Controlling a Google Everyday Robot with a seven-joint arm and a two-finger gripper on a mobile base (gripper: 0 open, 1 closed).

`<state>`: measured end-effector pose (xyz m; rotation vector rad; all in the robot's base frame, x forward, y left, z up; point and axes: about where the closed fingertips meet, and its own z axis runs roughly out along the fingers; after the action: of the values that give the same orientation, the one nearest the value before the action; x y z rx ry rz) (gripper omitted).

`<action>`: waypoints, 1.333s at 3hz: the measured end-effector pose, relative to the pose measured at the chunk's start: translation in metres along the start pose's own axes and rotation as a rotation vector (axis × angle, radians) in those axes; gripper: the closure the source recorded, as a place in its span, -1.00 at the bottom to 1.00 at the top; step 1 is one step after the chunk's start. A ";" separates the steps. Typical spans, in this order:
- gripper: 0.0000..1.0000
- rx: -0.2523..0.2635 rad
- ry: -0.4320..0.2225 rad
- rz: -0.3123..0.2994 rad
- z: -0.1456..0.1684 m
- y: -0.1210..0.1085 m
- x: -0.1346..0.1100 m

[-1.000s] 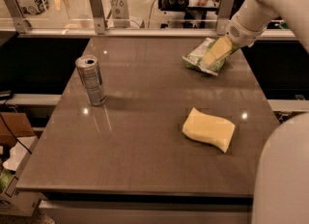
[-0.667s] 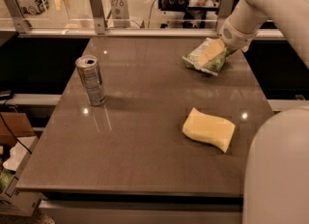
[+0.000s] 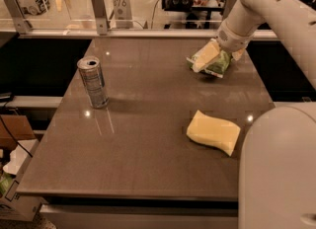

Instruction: Move green jalapeno chip bag near redbull can

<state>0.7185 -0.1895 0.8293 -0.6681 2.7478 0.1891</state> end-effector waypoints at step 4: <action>1.00 -0.108 -0.051 -0.209 -0.025 0.055 -0.005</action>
Offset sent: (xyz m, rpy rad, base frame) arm -0.0060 0.0204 0.0189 0.0171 -0.0370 0.1025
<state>0.6904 -0.1444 0.8579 -0.9590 2.6116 0.3047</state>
